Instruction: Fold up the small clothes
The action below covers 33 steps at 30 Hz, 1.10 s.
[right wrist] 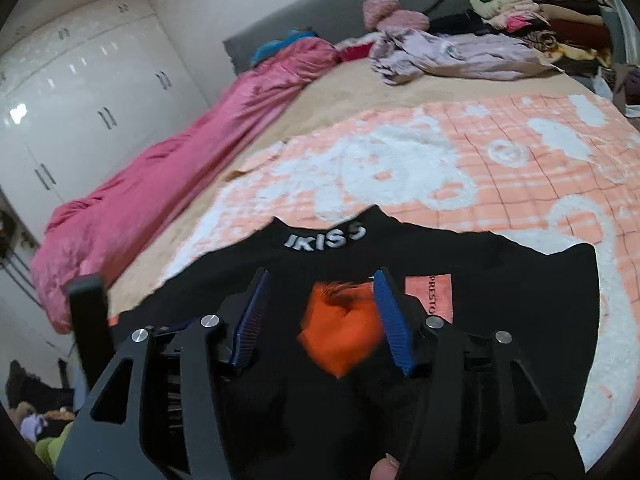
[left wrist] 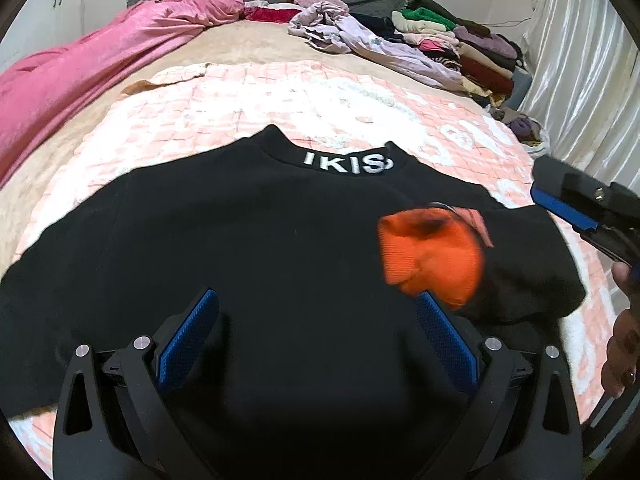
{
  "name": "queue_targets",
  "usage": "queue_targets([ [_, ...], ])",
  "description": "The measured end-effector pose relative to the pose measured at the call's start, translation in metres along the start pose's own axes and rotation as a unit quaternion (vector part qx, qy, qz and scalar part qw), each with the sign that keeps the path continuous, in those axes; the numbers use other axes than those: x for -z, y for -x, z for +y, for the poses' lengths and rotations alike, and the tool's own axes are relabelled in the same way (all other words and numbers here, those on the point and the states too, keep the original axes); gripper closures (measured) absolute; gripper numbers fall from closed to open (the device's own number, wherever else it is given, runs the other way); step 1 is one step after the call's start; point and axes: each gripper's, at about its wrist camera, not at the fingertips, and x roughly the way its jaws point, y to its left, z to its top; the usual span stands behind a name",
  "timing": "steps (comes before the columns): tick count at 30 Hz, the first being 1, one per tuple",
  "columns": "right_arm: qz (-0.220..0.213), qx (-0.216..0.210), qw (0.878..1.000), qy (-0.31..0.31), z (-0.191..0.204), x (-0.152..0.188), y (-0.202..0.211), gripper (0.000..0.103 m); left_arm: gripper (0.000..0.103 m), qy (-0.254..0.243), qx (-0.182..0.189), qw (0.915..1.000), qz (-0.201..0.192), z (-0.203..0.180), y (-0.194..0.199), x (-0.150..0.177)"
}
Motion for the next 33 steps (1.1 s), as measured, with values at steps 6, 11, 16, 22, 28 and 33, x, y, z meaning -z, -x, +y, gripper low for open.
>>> queue_targets([
  [6,-0.025,0.068,0.997,-0.009,-0.027,0.007,0.022,0.056,0.005,-0.001,0.069,0.9976,0.011,-0.027,-0.007,-0.005],
  [11,-0.023,0.097,0.995,-0.030,-0.054,0.018,0.025,0.056,0.033,-0.015,0.076,0.9960,0.044,-0.062,-0.037,-0.014],
  [16,-0.024,0.102,0.994,-0.034,-0.064,0.020,0.026,0.056,0.038,-0.003,0.054,0.9972,0.053,-0.075,-0.063,-0.015],
  [22,-0.032,0.114,0.992,-0.037,-0.073,0.018,0.034,0.056,0.085,0.040,0.072,0.9962,0.028,-0.063,-0.061,-0.014],
  [28,-0.051,0.122,0.990,-0.045,-0.083,0.013,0.050,0.056,0.087,0.044,0.065,0.9962,-0.037,-0.046,-0.018,-0.022],
  [33,-0.055,0.123,0.990,-0.050,-0.086,0.012,0.053,0.056,0.087,0.032,0.012,0.9959,-0.084,-0.019,0.028,-0.025],
])
